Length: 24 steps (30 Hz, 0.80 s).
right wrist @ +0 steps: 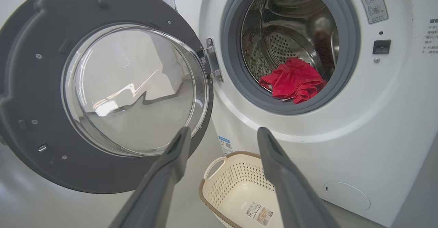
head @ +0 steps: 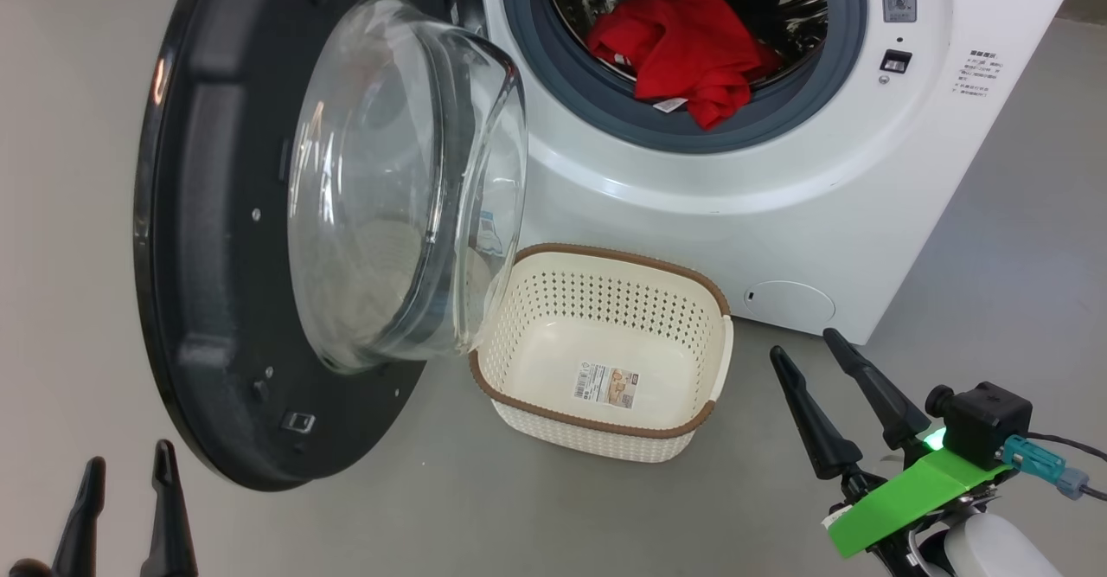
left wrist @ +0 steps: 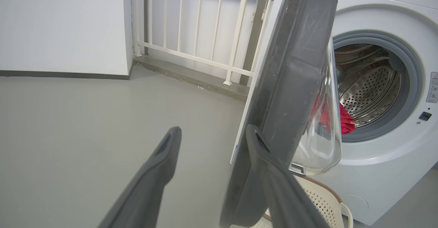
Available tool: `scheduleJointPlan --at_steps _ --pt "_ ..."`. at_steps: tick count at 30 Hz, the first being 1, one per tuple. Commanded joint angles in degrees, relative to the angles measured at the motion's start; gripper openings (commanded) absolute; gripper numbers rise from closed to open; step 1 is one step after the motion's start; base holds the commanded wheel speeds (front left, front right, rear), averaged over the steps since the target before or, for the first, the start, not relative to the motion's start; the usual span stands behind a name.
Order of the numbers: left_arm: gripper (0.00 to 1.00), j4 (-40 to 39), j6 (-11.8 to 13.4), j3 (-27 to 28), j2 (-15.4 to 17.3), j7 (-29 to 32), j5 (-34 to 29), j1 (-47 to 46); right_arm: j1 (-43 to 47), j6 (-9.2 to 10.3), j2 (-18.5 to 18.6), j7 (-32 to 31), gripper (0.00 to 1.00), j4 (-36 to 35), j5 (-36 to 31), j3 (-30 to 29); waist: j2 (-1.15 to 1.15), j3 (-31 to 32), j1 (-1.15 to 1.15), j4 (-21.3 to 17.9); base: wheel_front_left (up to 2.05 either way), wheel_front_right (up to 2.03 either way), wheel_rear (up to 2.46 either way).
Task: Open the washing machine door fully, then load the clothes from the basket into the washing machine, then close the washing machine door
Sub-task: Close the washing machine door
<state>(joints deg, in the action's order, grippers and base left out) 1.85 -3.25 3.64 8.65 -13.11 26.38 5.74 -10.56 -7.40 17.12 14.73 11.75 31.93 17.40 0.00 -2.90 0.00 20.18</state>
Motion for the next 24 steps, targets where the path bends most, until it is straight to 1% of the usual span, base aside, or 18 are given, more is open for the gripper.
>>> scheduleJointPlan --at_steps 1,2,3,4,5,7,8,16,17,20,24 --pt "1.0 -1.9 0.3 2.0 1.3 0.2 0.1 -1.2 -0.2 -0.09 0.7 0.3 1.0 -1.2 0.2 1.0 0.0 0.0 0.0 0.0 0.0 0.0 0.0" --pt "0.98 -2.2 0.4 2.0 1.4 0.4 0.1 -1.2 -0.2 -0.09 0.7 0.3 1.0 -1.2 0.2 1.0 0.0 0.0 0.0 0.0 0.0 0.0 0.0" --pt "0.91 -2.5 0.4 2.1 1.5 0.5 0.2 -1.1 -0.2 -0.09 0.8 0.3 1.0 -1.2 0.2 1.1 0.0 0.0 0.0 0.0 0.0 0.0 0.0" --pt "0.79 -2.9 0.4 2.1 1.7 0.7 0.2 -1.0 -0.1 -0.09 0.8 0.3 1.0 -1.2 0.2 1.1 0.0 0.0 0.0 0.0 0.0 0.0 0.0" --pt "0.64 -3.3 0.5 2.1 1.8 1.0 0.3 -0.9 -0.1 -0.09 0.9 0.3 1.0 -1.2 0.2 1.2 0.0 0.0 0.0 0.0 0.0 0.0 0.0" --pt "0.25 -4.2 0.4 2.1 2.3 1.4 0.3 -0.8 -0.1 -0.09 0.9 0.3 1.0 -1.2 0.2 1.3 0.0 0.0 0.0 0.0 0.0 0.0 0.0" --pt "0.0 -4.7 0.4 2.1 2.5 1.7 0.3 -0.8 -0.1 -0.09 1.0 0.3 1.0 -1.3 0.2 1.3 0.0 0.0 0.0 0.1 0.0 0.0 0.0" --pt "0.0 -9.4 0.8 4.1 5.2 5.2 2.0 -2.0 0.1 -0.09 0.8 0.3 1.0 -1.5 0.0 1.3 0.0 -0.1 0.0 0.0 0.0 0.0 0.0" --pt "0.0 -10.7 0.8 4.8 6.1 6.7 3.2 -3.0 0.1 -0.09 0.7 0.3 1.0 -1.4 0.0 1.3 0.0 -0.1 0.0 0.1 0.0 0.0 0.0" --pt "0.0 -12.3 0.5 6.2 7.3 9.4 6.2 -5.3 0.0 -0.09 0.7 0.3 1.0 -1.4 0.0 1.2 0.0 -0.2 0.0 0.1 0.0 0.0 0.0" --pt "0.0 -12.5 -0.1 7.5 8.4 14.8 12.7 -9.6 0.0 -0.09 0.6 0.3 1.0 -1.5 0.0 1.0 0.0 -0.2 0.0 0.1 0.0 0.0 0.0"
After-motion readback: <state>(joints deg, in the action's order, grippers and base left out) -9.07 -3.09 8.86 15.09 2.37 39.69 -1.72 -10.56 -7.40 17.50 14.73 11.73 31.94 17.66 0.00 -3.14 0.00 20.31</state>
